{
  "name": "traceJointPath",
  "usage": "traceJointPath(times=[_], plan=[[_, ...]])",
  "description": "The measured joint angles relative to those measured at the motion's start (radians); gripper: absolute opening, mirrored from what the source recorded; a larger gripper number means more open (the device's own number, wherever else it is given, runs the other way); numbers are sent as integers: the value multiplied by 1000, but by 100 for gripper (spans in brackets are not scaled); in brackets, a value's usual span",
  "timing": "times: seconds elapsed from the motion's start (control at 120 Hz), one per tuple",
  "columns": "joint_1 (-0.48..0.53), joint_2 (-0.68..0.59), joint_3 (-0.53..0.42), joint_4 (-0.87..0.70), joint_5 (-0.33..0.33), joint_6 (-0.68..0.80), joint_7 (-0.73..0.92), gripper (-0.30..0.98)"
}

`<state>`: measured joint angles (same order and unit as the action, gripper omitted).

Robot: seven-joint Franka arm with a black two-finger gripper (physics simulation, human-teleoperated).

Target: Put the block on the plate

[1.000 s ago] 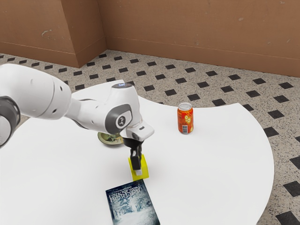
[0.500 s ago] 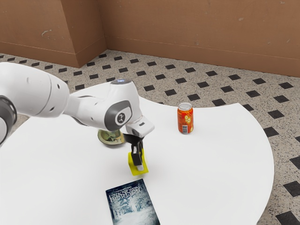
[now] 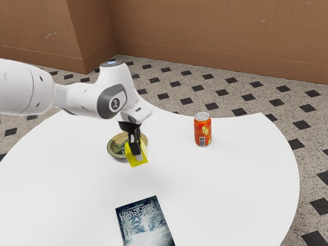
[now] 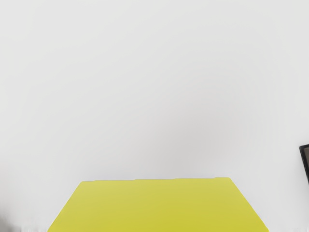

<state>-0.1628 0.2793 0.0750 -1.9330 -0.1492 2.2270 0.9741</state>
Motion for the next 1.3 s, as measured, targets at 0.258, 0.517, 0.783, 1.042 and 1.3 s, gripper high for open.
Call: traceJointPath(times=[0.258, 0.517, 0.783, 1.042, 1.3], plan=[[1, 61, 120, 112, 23, 29, -8, 40], [3, 162, 196, 258, 25, 37, -23, 40], [4, 254, 209, 331, 5, -31, -44, 39], [7, 302, 222, 356, -2, -50, -56, 39], [9, 357, 228, 414, -10, -32, -64, 39]])
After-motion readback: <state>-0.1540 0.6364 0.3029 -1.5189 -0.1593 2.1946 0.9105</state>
